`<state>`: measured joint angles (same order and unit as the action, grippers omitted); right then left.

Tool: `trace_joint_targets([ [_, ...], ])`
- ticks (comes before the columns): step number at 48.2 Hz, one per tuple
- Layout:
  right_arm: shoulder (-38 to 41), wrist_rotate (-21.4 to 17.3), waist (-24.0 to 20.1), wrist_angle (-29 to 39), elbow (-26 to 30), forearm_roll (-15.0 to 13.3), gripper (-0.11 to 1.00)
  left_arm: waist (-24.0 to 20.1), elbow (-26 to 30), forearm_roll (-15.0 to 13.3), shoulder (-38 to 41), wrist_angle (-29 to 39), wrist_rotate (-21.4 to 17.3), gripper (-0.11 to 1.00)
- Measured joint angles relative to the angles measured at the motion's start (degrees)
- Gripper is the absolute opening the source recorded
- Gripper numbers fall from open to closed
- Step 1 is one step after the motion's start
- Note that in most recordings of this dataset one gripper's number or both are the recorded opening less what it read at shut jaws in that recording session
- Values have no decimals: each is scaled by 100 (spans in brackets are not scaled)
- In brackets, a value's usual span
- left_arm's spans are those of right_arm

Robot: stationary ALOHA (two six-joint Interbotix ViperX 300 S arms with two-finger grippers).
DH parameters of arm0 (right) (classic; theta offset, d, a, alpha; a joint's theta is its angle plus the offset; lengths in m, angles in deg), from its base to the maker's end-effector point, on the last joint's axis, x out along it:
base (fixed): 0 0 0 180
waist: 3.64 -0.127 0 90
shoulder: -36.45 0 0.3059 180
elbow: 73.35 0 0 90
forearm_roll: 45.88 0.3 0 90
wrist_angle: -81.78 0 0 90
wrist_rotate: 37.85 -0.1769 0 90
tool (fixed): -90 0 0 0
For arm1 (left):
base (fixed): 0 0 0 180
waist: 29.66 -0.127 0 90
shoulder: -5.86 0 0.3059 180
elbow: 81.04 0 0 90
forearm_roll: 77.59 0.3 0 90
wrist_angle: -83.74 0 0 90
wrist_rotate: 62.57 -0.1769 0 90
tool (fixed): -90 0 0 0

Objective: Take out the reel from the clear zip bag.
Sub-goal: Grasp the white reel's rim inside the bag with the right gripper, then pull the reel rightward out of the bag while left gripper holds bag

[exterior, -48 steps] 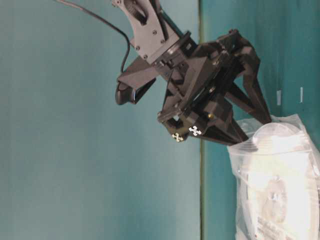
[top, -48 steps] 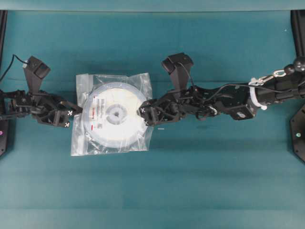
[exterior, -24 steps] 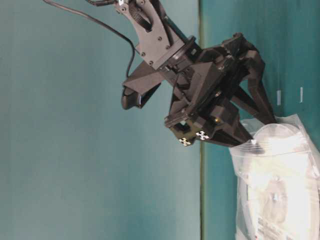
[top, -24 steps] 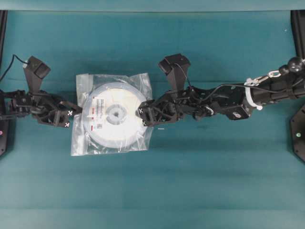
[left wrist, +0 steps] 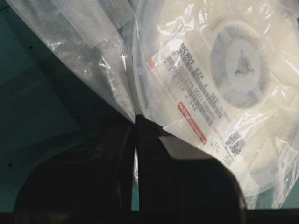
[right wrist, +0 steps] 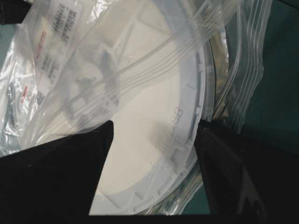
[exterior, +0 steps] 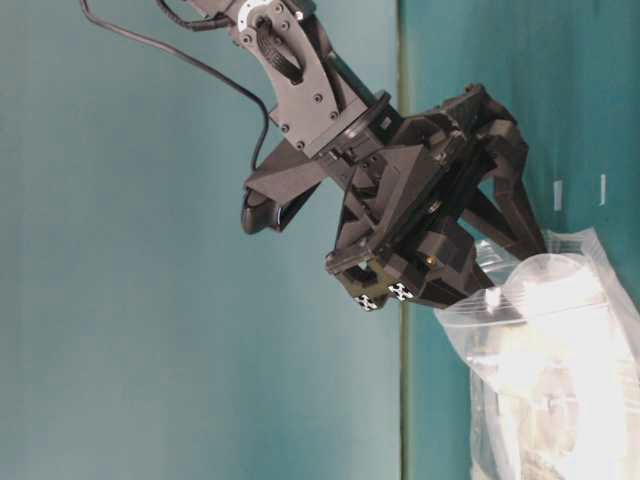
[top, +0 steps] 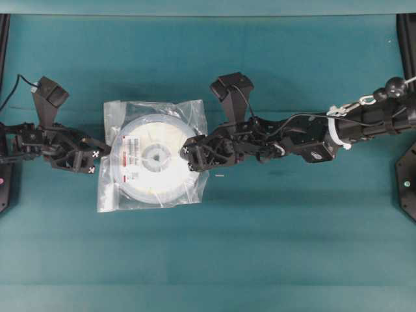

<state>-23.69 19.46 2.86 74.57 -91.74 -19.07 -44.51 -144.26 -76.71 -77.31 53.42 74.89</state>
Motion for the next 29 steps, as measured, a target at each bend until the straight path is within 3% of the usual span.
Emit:
trace_joint_targets([
  [6, -9, 0, 9, 141, 0, 9, 66, 9, 0, -9, 0, 0, 0, 1],
  [15, -9, 0, 44, 404, 0, 97, 26, 9, 0, 0, 0, 0, 0, 1],
  [29, -9, 0, 114, 387, -9, 229, 11, 9, 0, -9, 0, 9, 0, 1],
])
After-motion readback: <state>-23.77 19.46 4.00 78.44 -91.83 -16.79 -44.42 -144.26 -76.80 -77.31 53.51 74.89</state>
